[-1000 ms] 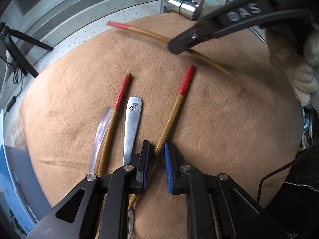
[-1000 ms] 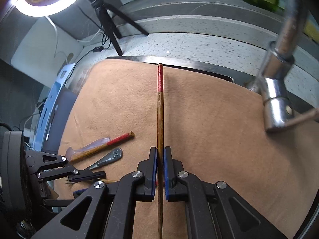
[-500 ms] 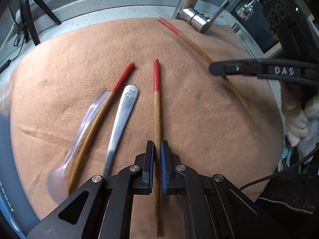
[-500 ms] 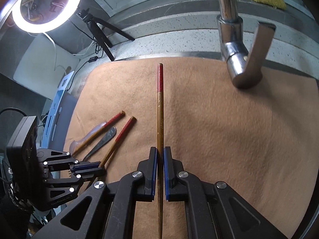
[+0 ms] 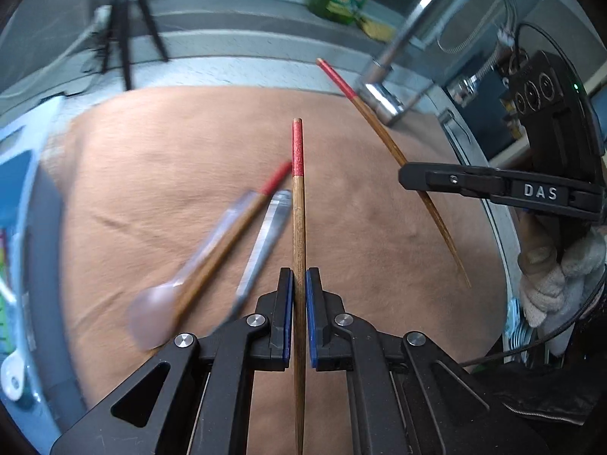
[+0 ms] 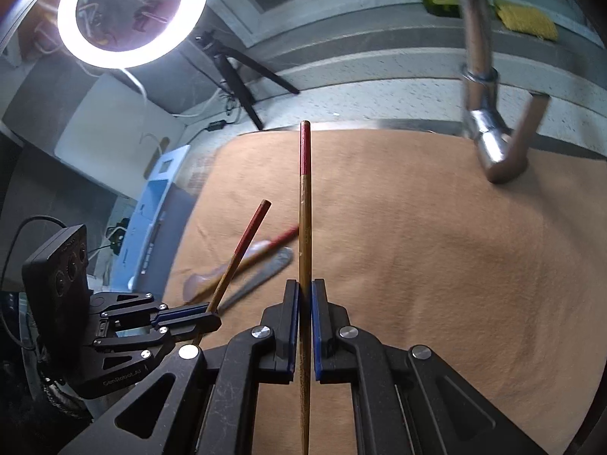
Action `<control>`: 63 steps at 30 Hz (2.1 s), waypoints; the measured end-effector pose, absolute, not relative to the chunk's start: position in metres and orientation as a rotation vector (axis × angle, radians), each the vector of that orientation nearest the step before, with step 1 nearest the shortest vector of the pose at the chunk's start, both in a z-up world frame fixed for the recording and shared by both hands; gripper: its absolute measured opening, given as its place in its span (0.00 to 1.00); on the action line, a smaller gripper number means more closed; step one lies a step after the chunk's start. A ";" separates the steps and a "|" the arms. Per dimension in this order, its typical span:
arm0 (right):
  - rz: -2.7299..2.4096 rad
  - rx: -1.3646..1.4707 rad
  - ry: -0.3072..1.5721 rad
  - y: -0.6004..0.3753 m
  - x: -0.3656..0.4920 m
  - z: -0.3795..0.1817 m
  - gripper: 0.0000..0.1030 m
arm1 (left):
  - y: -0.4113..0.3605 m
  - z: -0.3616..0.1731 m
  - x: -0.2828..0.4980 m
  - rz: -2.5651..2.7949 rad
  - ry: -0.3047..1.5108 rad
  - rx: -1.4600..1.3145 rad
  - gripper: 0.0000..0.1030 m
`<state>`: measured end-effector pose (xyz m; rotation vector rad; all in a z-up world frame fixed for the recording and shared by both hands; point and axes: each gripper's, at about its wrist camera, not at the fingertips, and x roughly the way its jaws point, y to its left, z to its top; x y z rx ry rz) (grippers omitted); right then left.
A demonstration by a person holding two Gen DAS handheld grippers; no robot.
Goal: Organize utensils
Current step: 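Carry both chopsticks into the blue basket and open both tools, then withdraw both tools back over the pink spoon and metal fork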
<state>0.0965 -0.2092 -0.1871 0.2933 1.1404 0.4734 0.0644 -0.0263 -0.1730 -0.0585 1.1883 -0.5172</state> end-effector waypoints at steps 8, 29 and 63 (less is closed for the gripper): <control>0.601 0.283 1.111 -0.131 0.099 -0.165 0.06 | 0.052 -0.149 0.057 -0.382 1.130 -0.120 0.05; 0.760 0.287 1.212 0.075 0.122 -0.188 0.06 | 0.208 -0.147 0.045 -0.172 1.103 -0.192 0.05; 0.734 0.232 1.207 0.084 0.118 -0.182 0.13 | 0.225 -0.130 0.033 -0.113 1.036 -0.209 0.13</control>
